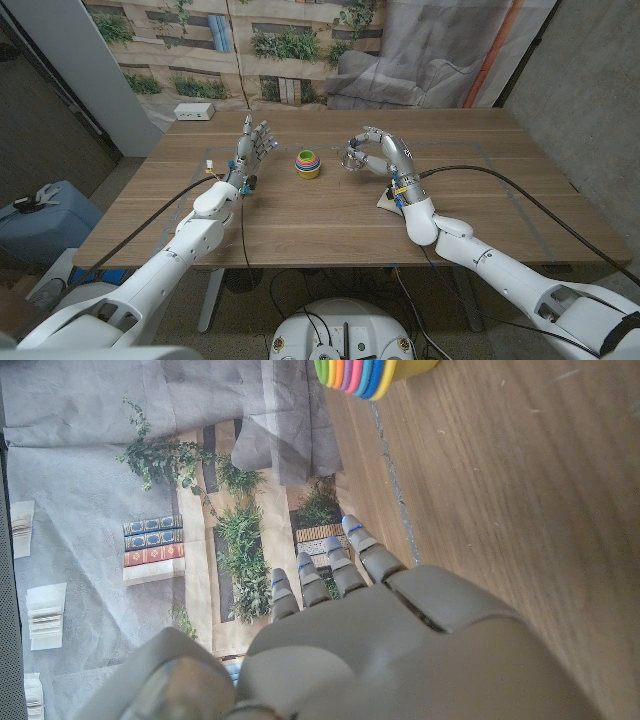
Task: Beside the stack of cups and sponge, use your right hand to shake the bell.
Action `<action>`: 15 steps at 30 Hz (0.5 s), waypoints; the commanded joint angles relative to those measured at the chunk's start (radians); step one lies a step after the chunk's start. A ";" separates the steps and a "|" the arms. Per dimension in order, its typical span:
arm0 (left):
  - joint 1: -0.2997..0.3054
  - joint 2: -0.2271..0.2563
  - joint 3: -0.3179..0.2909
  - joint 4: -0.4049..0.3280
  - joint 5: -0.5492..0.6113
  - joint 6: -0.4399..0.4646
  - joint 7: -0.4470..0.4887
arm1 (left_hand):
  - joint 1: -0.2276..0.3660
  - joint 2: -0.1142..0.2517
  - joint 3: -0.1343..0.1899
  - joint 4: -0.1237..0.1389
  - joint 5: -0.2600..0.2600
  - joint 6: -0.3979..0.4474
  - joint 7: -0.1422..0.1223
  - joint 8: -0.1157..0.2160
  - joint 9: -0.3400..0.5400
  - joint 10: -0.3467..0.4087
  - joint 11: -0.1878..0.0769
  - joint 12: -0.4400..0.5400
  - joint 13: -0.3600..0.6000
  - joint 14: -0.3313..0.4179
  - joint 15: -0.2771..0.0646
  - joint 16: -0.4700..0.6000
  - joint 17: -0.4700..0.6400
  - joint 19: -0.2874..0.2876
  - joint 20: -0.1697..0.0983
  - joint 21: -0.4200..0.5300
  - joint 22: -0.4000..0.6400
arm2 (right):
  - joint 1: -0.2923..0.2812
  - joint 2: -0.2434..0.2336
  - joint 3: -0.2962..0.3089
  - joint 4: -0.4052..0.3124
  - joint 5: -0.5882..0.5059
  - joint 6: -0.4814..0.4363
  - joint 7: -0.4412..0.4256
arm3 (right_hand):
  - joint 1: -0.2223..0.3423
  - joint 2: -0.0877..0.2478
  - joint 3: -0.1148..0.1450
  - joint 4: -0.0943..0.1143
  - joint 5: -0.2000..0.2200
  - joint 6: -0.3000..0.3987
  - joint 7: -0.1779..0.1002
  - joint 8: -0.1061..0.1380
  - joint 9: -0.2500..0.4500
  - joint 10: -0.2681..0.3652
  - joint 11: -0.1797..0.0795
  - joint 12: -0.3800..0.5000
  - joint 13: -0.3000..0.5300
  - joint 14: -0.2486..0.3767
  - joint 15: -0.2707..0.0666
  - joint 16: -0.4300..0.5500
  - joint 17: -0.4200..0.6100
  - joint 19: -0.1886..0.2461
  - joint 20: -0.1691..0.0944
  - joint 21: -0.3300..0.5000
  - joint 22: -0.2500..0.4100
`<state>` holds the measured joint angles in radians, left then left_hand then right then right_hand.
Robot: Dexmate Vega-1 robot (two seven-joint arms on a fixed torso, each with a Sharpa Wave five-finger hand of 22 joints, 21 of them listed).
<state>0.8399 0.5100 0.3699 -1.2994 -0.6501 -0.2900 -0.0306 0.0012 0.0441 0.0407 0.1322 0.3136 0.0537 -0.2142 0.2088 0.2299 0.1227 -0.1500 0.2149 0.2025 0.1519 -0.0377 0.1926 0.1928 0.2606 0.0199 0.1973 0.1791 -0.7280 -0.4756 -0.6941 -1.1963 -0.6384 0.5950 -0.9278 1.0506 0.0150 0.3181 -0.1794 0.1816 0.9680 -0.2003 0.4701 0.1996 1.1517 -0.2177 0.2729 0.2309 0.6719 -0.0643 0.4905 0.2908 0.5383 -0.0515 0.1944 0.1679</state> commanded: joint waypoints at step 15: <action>0.000 0.000 0.000 0.001 0.000 -0.001 0.000 | 0.001 0.009 0.000 0.007 0.007 0.002 -0.008 0.006 0.004 0.003 -0.006 0.006 0.005 0.011 -0.097 0.006 0.005 0.008 0.001 0.007 0.006 | 0.075 -0.020 -0.109 0.054 -0.027 -0.046 -0.095 | 0.024 0.010 -0.014 0.008 0.005 0.002 -0.004 0.002 0.002 0.012 -0.001 -0.006 0.005 0.011 -0.163 0.009 0.004 0.005 -0.076 0.001 0.002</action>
<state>0.8398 0.5097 0.3700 -1.2987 -0.6499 -0.2904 -0.0306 0.0012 0.0441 0.0407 0.1322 0.3135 0.0537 -0.2142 0.2088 0.2299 0.1227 -0.1500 0.2149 0.2025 0.1519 -0.0377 0.1926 0.1928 0.2606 0.0199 0.1973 0.1791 -0.6681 -0.4865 -0.7751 -1.1459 -0.6924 0.5579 -1.0331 1.0615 0.0242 0.3103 -0.1716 0.1814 0.9679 -0.2000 0.4684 0.1992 1.1544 -0.2203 0.2726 0.2331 0.6720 -0.0644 0.4958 0.2907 0.5383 -0.0515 0.1944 0.1679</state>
